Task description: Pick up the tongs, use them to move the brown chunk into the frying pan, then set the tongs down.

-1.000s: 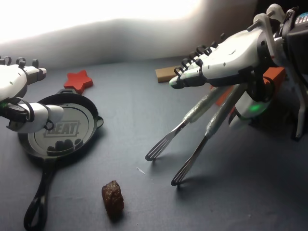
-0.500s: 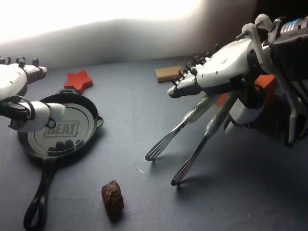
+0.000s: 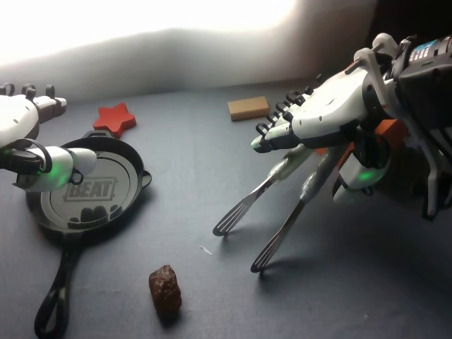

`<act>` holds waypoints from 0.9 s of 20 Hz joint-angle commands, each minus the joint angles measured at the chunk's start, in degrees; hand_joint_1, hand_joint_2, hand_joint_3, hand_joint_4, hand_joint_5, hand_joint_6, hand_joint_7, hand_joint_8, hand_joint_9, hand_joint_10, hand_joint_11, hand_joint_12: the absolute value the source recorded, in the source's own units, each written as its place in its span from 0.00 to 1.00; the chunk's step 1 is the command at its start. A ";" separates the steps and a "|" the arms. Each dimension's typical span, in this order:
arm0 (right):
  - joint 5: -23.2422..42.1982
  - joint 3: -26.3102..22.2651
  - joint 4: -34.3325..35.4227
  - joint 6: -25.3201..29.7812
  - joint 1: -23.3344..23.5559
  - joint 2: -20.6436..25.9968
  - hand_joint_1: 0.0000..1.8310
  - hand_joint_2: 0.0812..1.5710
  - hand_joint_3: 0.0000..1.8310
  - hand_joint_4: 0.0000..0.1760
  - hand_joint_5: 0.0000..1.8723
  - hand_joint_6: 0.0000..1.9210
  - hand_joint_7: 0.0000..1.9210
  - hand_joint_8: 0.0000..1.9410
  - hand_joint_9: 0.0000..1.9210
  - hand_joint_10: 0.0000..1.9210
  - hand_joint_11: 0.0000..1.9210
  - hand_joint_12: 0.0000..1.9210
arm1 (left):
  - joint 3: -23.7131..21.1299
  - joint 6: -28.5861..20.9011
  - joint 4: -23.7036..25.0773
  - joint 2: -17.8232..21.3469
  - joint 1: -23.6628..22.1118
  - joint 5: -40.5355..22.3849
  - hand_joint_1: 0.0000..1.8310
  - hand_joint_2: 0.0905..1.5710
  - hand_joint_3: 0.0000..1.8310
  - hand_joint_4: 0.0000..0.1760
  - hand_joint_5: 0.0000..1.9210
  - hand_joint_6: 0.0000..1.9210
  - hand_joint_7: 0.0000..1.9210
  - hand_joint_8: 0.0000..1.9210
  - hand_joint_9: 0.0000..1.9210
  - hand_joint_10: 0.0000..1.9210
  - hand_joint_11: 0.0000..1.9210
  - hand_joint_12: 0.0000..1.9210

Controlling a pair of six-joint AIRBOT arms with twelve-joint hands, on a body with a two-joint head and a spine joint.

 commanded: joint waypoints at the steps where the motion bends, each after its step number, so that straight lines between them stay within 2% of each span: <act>1: 4.87 0.14 0.06 -0.23 0.25 0.29 0.62 0.63 0.01 0.00 0.01 0.00 0.01 0.00 0.00 0.00 0.00 0.00 | 0.00 0.10 2.99 0.45 -0.30 -4.21 0.09 0.81 0.00 0.21 0.09 0.00 0.12 0.00 0.12 0.00 0.00 0.47; 5: 5.03 0.25 0.04 -0.14 -0.02 0.06 0.62 0.62 0.01 0.00 0.02 0.01 0.02 0.01 0.01 0.00 0.01 0.00 | -0.31 -0.02 2.30 0.38 -0.05 -5.53 0.10 0.80 0.00 0.24 0.10 0.00 0.12 0.00 0.12 0.00 0.00 0.46; 8: 4.99 0.84 0.04 0.24 -0.56 -0.27 0.59 0.63 0.01 0.00 0.02 0.01 0.03 0.01 0.02 0.01 0.01 0.01 | -0.37 -0.01 2.30 0.39 -0.02 -5.52 0.10 0.81 0.00 0.22 0.10 0.00 0.13 0.00 0.13 0.00 0.00 0.47; 9: 5.00 0.95 0.03 0.23 -0.70 -0.37 0.59 0.64 0.01 0.00 0.03 0.00 0.04 0.00 0.03 0.01 0.00 0.08 | -0.38 -0.01 2.30 0.39 0.01 -5.52 0.10 0.81 0.00 0.20 0.10 0.00 0.13 0.00 0.13 0.00 0.00 0.48; 10: 5.07 0.99 0.03 0.21 -0.77 -0.41 0.59 0.64 0.01 0.00 0.03 0.00 0.04 0.00 0.03 0.01 0.00 0.08 | -0.38 -0.01 2.30 0.39 0.03 -5.52 0.10 0.81 0.00 0.20 0.10 0.00 0.13 0.00 0.13 0.00 0.00 0.48; 11: 5.29 1.11 0.03 0.21 -0.83 -0.47 0.58 0.65 0.01 0.00 0.03 0.00 0.05 0.00 0.04 0.01 0.00 0.12 | -0.38 -0.01 2.30 0.39 0.04 -5.52 0.10 0.81 0.00 0.18 0.10 0.00 0.13 0.00 0.12 0.00 0.00 0.47; 12: 5.40 1.19 0.03 0.22 -0.80 -0.49 0.59 0.67 0.02 0.00 0.05 0.01 0.07 0.00 0.05 0.01 0.00 0.21 | -0.38 -0.01 2.30 0.39 0.04 -5.52 0.09 0.81 0.00 0.22 0.10 0.00 0.13 0.00 0.12 0.00 0.00 0.47; 16: 5.53 1.20 0.03 0.21 -0.64 -0.48 0.56 0.72 0.03 0.00 0.10 0.02 0.11 0.01 0.09 0.02 0.00 0.31 | -0.38 -0.01 2.30 0.39 0.12 -5.52 0.11 0.80 0.00 0.23 0.11 0.00 0.13 0.00 0.13 0.00 0.00 0.48; 18: 5.54 1.20 0.04 0.21 -0.50 -0.44 0.55 0.73 0.02 0.00 0.12 0.02 0.13 0.01 0.10 0.02 0.00 0.41 | -0.38 -0.01 2.30 0.39 0.14 -5.52 0.10 0.80 0.00 0.22 0.10 0.00 0.13 0.00 0.13 0.00 0.00 0.49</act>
